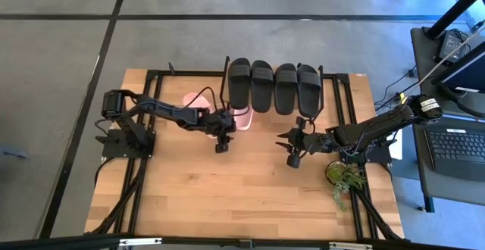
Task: Pick and place slides into the shelf
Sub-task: Put the pink slide under the shelf
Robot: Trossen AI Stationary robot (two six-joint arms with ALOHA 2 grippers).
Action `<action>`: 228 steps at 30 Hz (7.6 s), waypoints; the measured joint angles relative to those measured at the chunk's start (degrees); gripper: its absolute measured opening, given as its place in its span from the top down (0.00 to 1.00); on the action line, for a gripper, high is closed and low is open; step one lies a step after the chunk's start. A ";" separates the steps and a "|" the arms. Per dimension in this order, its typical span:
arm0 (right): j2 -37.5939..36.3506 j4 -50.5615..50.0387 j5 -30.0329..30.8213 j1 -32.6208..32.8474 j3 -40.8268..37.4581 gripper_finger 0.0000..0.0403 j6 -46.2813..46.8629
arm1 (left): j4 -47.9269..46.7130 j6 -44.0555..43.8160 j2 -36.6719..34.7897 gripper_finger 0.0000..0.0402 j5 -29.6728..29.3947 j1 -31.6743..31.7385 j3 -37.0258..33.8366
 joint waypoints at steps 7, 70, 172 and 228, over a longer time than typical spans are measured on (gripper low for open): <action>0.00 -1.06 -0.02 -0.17 -0.07 0.70 -0.12 | -9.98 -0.50 -5.49 0.57 -0.70 -1.21 0.01; 0.00 -0.74 0.00 -1.31 0.00 0.70 0.29 | -30.71 -15.65 -4.32 0.59 -34.82 9.71 0.05; -0.57 -16.29 -15.06 -1.29 0.01 0.70 17.93 | -17.34 6.29 21.30 0.48 -25.96 -10.70 36.29; -0.55 -11.70 -15.06 -1.29 0.00 0.70 16.56 | -4.86 5.87 18.35 0.48 2.25 -10.09 24.07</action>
